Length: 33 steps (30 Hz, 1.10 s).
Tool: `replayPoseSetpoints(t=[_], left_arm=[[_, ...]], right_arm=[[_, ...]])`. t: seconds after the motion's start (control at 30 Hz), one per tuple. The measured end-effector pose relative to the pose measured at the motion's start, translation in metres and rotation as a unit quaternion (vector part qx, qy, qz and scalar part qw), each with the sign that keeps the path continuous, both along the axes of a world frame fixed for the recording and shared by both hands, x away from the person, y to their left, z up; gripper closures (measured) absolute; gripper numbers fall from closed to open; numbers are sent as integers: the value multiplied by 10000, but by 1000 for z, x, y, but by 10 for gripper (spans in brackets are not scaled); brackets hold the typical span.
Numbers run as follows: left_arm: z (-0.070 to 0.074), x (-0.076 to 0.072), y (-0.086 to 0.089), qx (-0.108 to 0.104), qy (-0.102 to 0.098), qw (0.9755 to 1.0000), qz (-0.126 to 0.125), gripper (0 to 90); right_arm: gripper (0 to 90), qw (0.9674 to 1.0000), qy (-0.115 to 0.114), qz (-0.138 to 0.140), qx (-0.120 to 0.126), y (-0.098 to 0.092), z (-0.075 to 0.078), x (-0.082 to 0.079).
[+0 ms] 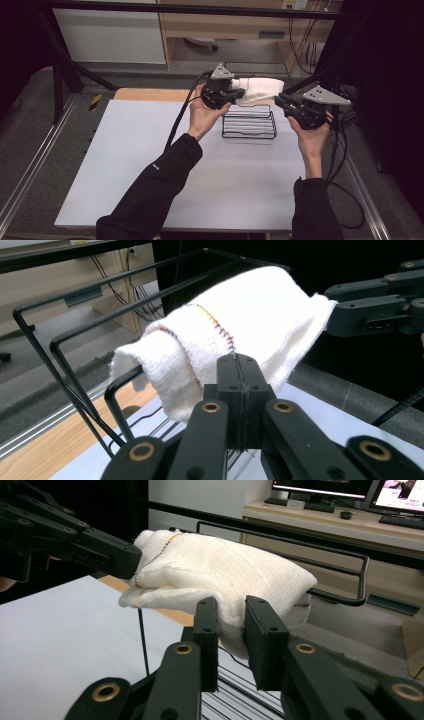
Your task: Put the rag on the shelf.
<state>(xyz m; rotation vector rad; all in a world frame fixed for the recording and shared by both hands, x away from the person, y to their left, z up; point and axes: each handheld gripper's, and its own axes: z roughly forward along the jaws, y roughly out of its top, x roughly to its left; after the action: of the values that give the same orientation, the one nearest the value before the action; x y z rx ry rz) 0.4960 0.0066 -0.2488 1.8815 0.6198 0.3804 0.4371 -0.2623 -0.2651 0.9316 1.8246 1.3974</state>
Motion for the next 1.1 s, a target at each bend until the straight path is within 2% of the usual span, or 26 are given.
replayPoseSetpoints(t=[0.1,0.2,0.27,0.3,0.43,0.53,0.63,0.77,0.97,1.1], left_arm=[[-2,1,0,1,-9,10000,12,898],[-4,1,-1,28,-18,10000,28,898],[-5,2,-2,92,-25,9999,50,898],[-6,2,-2,112,-33,9999,66,898],[-10,3,-3,118,-16,9999,70,898],[-12,4,-4,158,-36,9998,83,898],[-14,6,-5,186,-36,9998,113,898],[-18,10,-6,171,-7,9997,163,898],[-21,12,-8,169,-41,9997,191,897],[-19,9,-6,178,-65,9997,165,896]], right_arm=[[699,10000,-6,47,27,0,2,-2],[621,9998,-130,58,105,2,8,-5],[640,9997,-169,98,148,2,13,-6],[684,9997,-145,127,118,3,16,-6],[833,9996,202,189,38,8,14,-1],[891,9986,506,81,88,9,1,6],[899,9978,646,-114,58,7,-9,13],[899,9972,684,-303,52,5,-20,21],[892,9976,614,-316,108,6,-24,26],[863,9982,534,-274,78,7,-21,21]])
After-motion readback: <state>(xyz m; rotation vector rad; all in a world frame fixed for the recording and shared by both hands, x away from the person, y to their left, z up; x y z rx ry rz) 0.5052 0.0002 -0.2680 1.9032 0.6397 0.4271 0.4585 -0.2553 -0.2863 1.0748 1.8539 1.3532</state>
